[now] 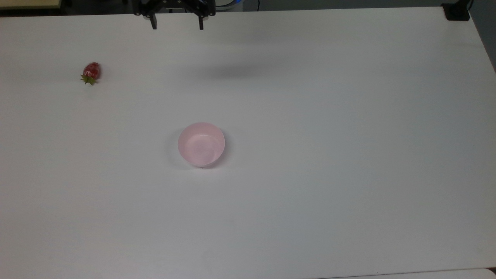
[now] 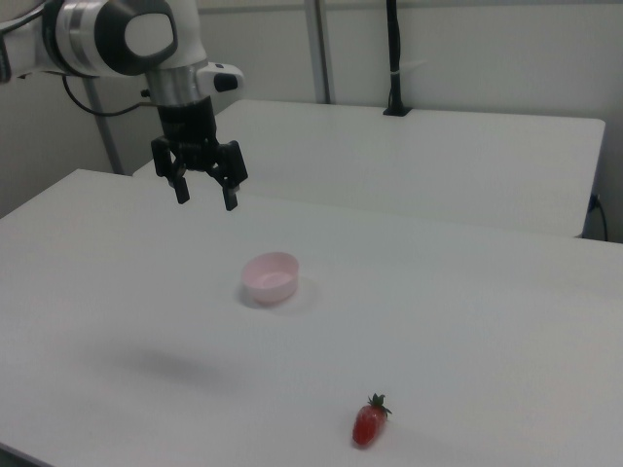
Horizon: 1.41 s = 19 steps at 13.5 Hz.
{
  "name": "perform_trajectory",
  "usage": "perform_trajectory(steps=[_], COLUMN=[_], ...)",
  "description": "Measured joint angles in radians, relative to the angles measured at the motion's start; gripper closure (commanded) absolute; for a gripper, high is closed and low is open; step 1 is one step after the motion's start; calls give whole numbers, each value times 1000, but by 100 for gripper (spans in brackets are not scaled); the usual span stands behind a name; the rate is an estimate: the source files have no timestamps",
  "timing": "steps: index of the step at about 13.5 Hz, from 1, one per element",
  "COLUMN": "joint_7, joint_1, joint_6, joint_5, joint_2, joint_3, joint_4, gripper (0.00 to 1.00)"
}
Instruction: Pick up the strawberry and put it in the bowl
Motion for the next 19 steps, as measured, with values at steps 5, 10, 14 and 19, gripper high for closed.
perform_trajectory(steps=[5, 10, 14, 19], joint_7=[0, 0, 0, 0], joint_1=[-28, -31, -33, -35], joint_6=[0, 1, 26, 26], joint_5=[0, 0, 0, 0], joint_2=[4, 4, 4, 4], joint_3=[2, 2, 1, -4], joint_4=[0, 1, 6, 18], gripper=[0, 0, 0, 0])
